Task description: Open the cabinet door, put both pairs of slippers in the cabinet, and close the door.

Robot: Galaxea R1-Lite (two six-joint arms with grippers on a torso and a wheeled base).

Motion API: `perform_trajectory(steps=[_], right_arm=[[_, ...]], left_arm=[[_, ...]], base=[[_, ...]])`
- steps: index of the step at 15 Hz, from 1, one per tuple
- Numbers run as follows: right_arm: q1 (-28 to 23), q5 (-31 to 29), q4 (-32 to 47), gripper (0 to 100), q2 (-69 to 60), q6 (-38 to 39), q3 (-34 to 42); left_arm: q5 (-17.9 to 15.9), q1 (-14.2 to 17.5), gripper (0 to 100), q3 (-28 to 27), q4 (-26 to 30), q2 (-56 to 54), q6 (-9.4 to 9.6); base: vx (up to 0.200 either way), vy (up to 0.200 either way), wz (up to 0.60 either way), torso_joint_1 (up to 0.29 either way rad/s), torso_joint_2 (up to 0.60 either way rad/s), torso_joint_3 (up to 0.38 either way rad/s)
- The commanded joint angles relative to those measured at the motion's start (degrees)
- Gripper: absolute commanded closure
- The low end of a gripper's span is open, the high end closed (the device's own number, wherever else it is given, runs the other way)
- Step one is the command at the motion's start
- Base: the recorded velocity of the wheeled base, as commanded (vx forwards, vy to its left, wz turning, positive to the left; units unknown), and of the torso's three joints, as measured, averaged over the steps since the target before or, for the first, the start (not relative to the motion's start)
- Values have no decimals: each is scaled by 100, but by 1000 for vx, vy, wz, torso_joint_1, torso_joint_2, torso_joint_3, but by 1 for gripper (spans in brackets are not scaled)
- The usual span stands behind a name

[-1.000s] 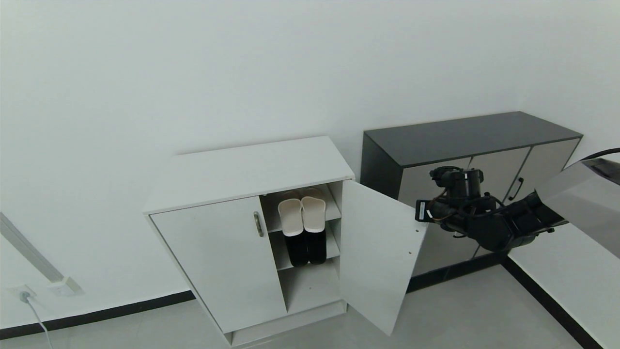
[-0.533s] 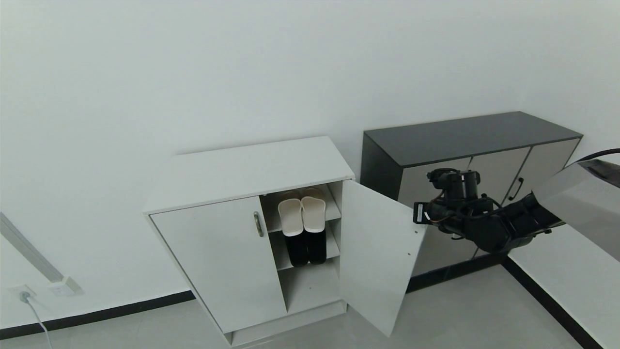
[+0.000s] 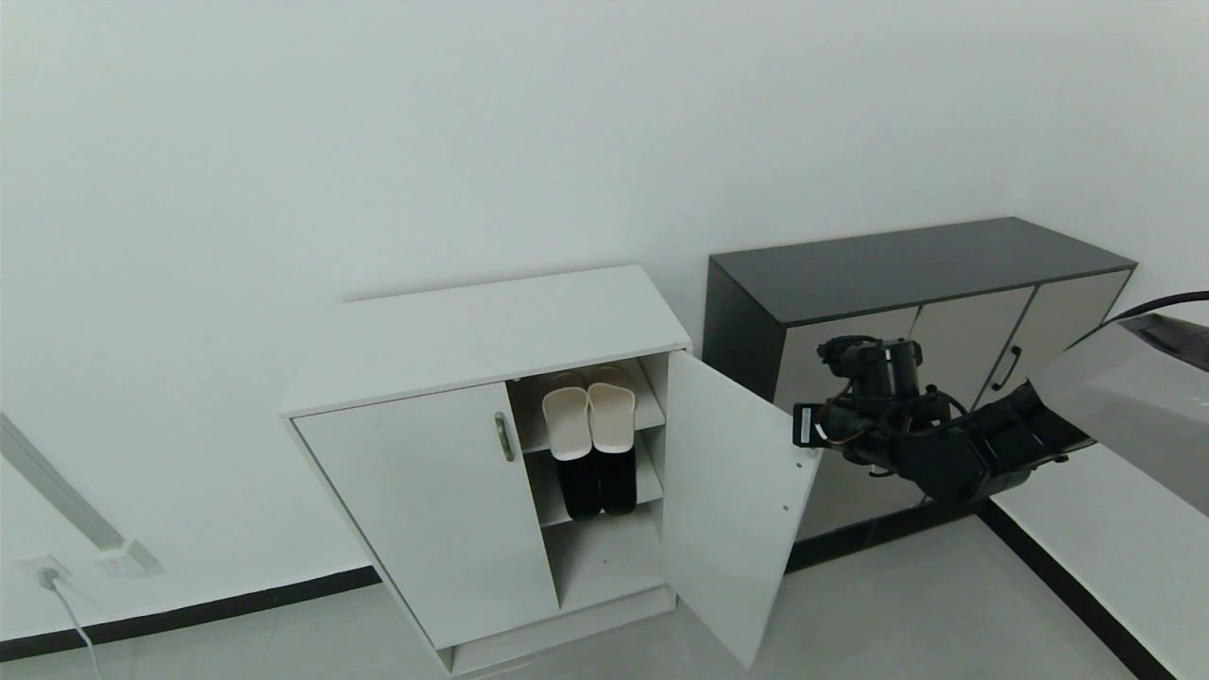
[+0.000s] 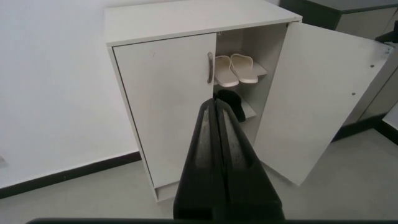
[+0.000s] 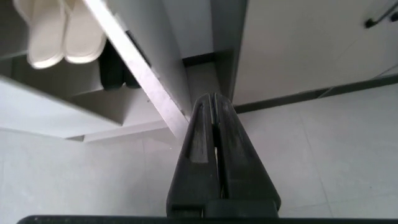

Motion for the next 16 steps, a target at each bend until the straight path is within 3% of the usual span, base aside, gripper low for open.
perform_trajectory(steps=[1,16], right_arm=[[123,-1,-16,100,-85,-1,85],[1669,-1,-25,100,-243,272,410]], left_arm=[[-1,2,100,-1,4,7,0],[-1,2,100,7,4,7,-9]], base=[[0,0,0,0,0,0],[0,0,0,0,0,0]])
